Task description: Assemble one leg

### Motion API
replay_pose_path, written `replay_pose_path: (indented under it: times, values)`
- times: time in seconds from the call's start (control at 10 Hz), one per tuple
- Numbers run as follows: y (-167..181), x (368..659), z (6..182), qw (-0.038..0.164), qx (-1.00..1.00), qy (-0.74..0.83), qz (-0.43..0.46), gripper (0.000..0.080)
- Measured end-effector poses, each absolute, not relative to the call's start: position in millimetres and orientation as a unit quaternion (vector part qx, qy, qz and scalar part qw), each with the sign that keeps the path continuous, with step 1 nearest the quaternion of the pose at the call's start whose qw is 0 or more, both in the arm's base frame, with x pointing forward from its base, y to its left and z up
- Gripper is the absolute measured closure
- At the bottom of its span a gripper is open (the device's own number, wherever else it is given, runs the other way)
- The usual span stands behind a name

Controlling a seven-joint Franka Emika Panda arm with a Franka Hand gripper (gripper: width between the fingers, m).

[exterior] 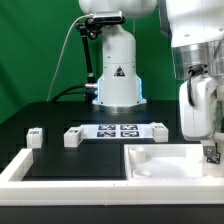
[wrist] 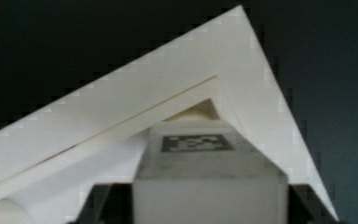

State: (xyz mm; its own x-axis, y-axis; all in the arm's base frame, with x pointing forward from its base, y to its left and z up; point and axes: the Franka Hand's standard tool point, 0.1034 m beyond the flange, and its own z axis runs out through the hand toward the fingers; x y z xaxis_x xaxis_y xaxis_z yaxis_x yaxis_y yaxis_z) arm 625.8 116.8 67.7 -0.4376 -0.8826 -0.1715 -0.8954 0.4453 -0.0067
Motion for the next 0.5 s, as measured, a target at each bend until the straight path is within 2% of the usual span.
replay_pose_path:
  times: [0.3,0.4,0.5]
  values:
    - [115.6,627.3,68.0,0.07,-0.498,0.862,0.062,0.0509]
    - [117.2,626.6,67.2,0.071,-0.515,0.852,0.061,0.0395]
    - [117.6,626.5,67.2,0.071,-0.52,0.849,0.061,0.0395]
